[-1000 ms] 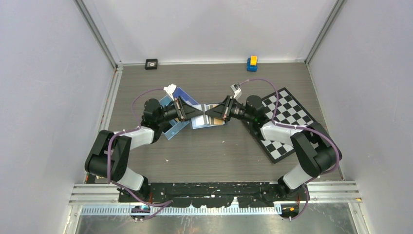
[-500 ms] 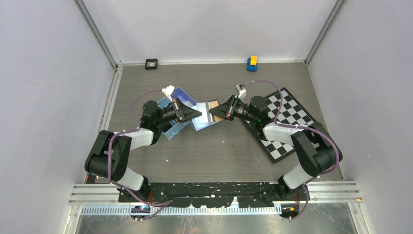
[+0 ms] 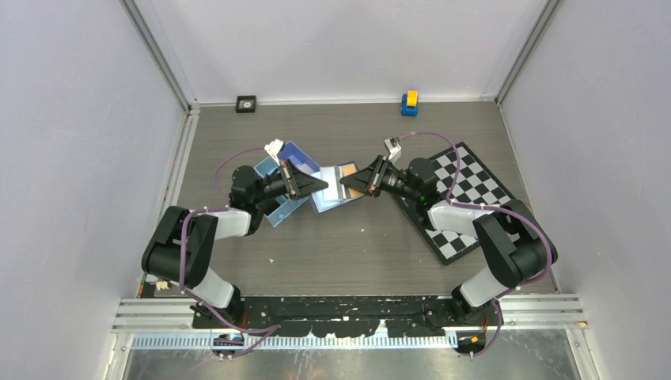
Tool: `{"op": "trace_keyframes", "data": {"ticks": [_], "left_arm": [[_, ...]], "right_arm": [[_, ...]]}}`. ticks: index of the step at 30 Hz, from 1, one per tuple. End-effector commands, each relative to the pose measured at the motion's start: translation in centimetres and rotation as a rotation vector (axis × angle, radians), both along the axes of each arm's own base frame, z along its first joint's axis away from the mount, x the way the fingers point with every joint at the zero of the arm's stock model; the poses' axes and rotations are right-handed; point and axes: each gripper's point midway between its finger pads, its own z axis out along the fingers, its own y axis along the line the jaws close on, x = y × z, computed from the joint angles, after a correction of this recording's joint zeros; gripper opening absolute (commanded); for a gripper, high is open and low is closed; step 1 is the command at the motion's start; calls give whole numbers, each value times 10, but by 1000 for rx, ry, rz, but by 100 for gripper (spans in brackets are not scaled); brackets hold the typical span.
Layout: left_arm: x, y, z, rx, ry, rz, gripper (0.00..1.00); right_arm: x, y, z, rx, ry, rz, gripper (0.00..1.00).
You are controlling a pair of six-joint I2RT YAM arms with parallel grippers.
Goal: Take the credit cards out of the card holder
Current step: Remove the credit card from the card holder.
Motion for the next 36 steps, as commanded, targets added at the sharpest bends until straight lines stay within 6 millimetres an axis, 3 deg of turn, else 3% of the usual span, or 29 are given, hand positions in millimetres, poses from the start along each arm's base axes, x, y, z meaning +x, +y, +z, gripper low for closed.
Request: {"op": "trace_keyframes", "data": {"ticks": [1,8,15,19,22,25,36], "left_arm": [[2,8,22,-36,-113,15,0],[2,8,21,-35,-110,17,0],[2,8,21,-35,-108,15,12],[3,8,19,-34,-103,14,6],[2,8,20,-34,-104,11,4],[2,7,20,-34,-108,8,3],[-2,-1,21,-35,-110,-27,2]], "right_arm": [[15,-17,14,30,-44,-86,0],[16,-19,16,44,-41,-90,1],[12,-14,20,65,-50,-49,0],[8,-8,23,68,-58,-23,1],[4,-6,29,92,-78,-1,14],[-1,-2,34,111,-89,26,22],[-5,8,29,92,-84,62,28]]}}
